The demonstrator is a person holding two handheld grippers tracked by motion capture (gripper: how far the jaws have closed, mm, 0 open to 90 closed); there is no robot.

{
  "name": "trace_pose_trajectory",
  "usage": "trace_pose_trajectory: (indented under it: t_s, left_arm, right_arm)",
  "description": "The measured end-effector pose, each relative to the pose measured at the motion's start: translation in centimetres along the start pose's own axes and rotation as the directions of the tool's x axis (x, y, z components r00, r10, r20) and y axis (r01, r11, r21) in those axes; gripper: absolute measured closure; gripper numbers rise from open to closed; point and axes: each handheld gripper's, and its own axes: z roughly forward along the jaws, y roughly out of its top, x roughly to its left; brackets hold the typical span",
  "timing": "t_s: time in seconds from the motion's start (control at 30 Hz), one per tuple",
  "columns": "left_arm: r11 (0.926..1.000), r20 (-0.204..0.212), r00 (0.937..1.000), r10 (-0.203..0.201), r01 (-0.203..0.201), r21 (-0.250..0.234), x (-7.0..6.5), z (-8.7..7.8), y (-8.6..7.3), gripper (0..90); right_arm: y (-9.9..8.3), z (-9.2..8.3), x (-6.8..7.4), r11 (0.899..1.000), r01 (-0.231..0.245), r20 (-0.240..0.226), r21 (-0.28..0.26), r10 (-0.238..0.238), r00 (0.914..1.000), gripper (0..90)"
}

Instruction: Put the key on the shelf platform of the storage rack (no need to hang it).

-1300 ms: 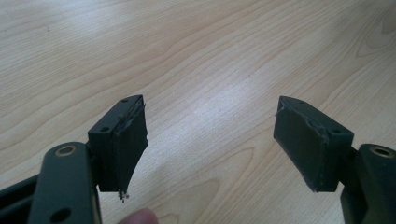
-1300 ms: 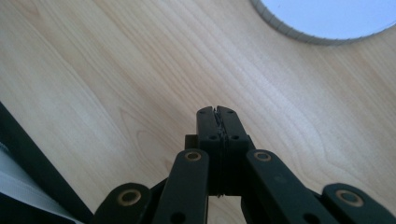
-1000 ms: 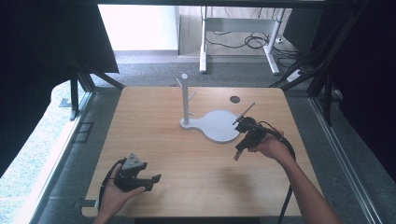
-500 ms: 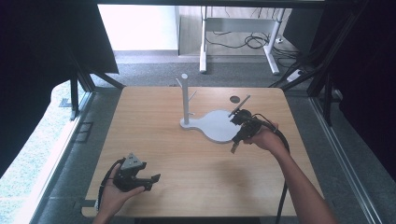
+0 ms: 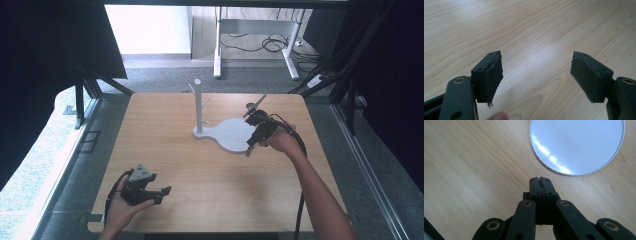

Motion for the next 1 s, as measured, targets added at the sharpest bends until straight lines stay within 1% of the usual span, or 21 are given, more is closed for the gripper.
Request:
trace_pose_trajectory:
  t_s: [0.1, 0.27, 0.37, 0.53, 0.73, 0.87, 0.97, 1.0]
  left_arm:
    - [1.0, 0.003, 1.0, 0.003, -0.003, 0.003, 0.0, 0.0, 0.0, 25.9]
    - [1.0, 0.002, 1.0, 0.0, 0.0, 0.0, 0.0, 0.0, 0.0, 26.0]
    - [1.0, 0.003, 1.0, 0.001, -0.001, 0.0, 0.0, 0.0, 0.0, 26.0]
    - [1.0, 0.002, 1.0, 0.004, -0.004, 0.001, 0.0, 0.0, 0.0, 26.0]
    - [1.0, 0.002, 1.0, 0.0, 0.0, -0.001, 0.0, 0.0, 0.0, 26.0]
    - [1.0, 0.002, 1.0, 0.004, -0.004, -0.002, 0.1, -0.1, 0.0, 26.0]
    - [1.0, 0.001, 1.0, -0.002, 0.002, -0.005, 0.1, -0.1, 0.0, 26.1]
    - [1.0, 0.001, 1.0, -0.002, 0.002, -0.005, 0.1, -0.1, 0.0, 26.1]
  right_arm:
    - [0.6, 0.1, -0.4, 1.0, -0.001, -0.004, 0.002, 0.001, 1.0, 89.9]
    - [1.2, 0.4, -0.8, 1.0, -0.009, -0.004, 0.01, 0.009, 0.9999, 89.9]
    - [1.5, 0.5, -1.0, 1.0, -0.006, -0.003, 0.008, 0.006, 1.0, 89.9]
    - [1.8, 0.5, -1.4, 1.0, -0.022, -0.003, 0.009, 0.022, 0.9998, 89.9]
    - [2.4, 0.6, -1.6, 1.0, -0.03, -0.004, 0.004, 0.03, 0.9995, 89.9]
    - [2.9, 0.6, -1.9, 0.999, -0.034, 0.0, 0.01, 0.034, 0.9994, 89.9]
    - [3.2, 0.5, -2.0, 1.0, -0.024, 0.002, 0.013, 0.024, 0.9997, 89.9]
    - [3.3, 0.4, -2.1, 1.0, -0.027, 0.001, 0.013, 0.027, 0.9996, 89.9]
